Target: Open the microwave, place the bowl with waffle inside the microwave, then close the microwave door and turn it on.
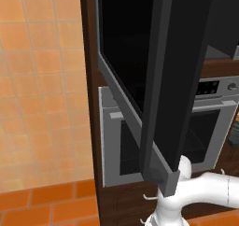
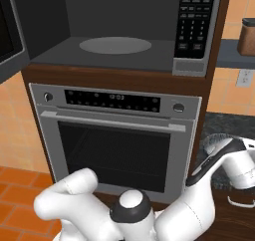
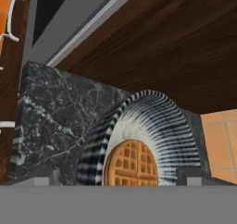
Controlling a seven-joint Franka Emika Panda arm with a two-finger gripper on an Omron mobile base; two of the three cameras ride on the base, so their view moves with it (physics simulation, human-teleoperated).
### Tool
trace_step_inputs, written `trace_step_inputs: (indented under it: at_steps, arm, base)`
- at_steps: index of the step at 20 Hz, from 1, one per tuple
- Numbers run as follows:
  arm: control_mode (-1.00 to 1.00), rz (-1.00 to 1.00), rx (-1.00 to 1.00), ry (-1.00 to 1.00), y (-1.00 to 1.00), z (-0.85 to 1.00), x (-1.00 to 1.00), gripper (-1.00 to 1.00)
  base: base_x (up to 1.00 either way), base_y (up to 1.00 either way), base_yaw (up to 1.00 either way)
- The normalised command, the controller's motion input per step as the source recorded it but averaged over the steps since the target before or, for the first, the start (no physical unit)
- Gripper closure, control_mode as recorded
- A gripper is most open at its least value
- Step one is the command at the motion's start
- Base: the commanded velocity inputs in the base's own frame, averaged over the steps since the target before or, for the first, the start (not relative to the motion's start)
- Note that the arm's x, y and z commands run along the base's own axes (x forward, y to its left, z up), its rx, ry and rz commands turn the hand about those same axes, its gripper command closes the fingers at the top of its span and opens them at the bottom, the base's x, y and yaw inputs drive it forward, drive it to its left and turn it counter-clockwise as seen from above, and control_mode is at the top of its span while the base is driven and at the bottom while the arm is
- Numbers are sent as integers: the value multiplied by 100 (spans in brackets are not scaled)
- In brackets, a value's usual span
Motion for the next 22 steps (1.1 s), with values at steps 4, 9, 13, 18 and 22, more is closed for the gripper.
trace_step_inputs:
  at_steps: [4,9,13,18,22]
  arm:
    - [-100,2,0,9,0,-46,6,-100]
    - [-100,1,0,7,0,-19,29,-100]
    - [-100,1,0,10,0,-23,28,-100]
    - [-100,2,0,12,0,-36,4,100]
    - [-100,0,0,2,0,0,0,100]
  base:
    - [0,0,0]
    - [0,0,0]
    - [0,0,0]
    - [0,0,0]
    - [0,0,0]
